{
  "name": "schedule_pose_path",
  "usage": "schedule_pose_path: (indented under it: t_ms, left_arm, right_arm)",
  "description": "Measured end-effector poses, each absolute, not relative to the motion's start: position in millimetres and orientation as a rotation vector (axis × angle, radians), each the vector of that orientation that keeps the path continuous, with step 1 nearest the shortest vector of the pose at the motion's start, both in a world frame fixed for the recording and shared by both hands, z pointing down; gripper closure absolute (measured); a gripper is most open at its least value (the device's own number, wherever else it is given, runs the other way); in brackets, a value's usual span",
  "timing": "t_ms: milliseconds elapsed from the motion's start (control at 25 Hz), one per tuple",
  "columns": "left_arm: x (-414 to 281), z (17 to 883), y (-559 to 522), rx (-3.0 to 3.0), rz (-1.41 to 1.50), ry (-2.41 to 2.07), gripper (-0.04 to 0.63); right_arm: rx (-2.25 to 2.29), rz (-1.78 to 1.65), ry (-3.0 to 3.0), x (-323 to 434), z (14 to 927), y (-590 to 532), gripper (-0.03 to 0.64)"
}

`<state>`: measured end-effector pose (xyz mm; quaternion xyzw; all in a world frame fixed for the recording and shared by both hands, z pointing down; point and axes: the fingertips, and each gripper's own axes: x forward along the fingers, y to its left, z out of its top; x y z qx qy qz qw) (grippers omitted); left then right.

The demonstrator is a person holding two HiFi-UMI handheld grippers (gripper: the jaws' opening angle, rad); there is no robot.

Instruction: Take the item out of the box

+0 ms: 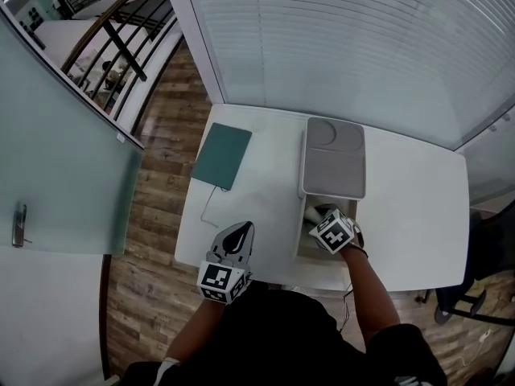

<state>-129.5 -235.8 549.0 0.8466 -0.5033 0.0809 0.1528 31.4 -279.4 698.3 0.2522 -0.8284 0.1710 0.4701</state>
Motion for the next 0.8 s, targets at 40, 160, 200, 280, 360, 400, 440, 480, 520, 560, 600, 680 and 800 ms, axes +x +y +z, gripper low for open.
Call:
schedule_pose_path:
  t_ms: [40,160,200,280,360,400,440,480,520,560,600,680,800]
  left_arm:
    - [-129,548,-237,2.431,0.223,-1.451,0.583]
    - [-129,546,-239,2.435,0.212,-1.455,0.583]
    - [-130,546,-239,2.435,0.214,-1.454,0.583]
    - [-130,546,-239,2.436,0.215,-1.453,0.583]
    - [-129,546,-239,2.436,0.213,-1.450,0.583]
    - [-129,545,-239,2.438,0.213,-1.447,0.583]
    - [-128,546,-239,2.439,0.215,-1.443,0.583]
    - [-128,546,-239,2.441,0.218,-1.441,0.583]
    - [-128,546,-239,2.443,0.220,-1.439,0.583]
    - [-128,547,-239,2.445,0.220,-1.440,0.583]
    - [-127,547,-239,2.447,0.219,-1.443,0.583]
    - [-126,544,-239,2.450,0.213,-1.446,0.583]
    - [-123,540,-239,2.464,0.204,-1.442,0.583]
  right_arm:
    - [0.621,0.420,-2.026,33,698,-279,0.428]
    - [0.641,0.410,-2.023,36,698,-278,0.430]
    - [0.647,0.408,-2.023,36,698,-276,0.430]
    - [0.661,0.427,-2.029,39,698,-274,0.430]
    - [0.694,0.473,-2.048,43,689,-273,0.430]
    - [0.715,0.496,-2.067,43,683,-273,0.430]
    - [0.734,0.513,-2.087,44,677,-273,0.430]
    - [0.751,0.519,-2.103,44,673,-273,0.430]
    - [0.767,0.514,-2.117,45,669,-274,0.430]
    - [0.781,0.504,-2.129,46,667,-275,0.430]
    - [0.795,0.494,-2.140,47,665,-276,0.431]
    - [0.836,0.485,-2.167,49,659,-278,0.431]
    - [0.950,0.487,-2.243,52,639,-284,0.431]
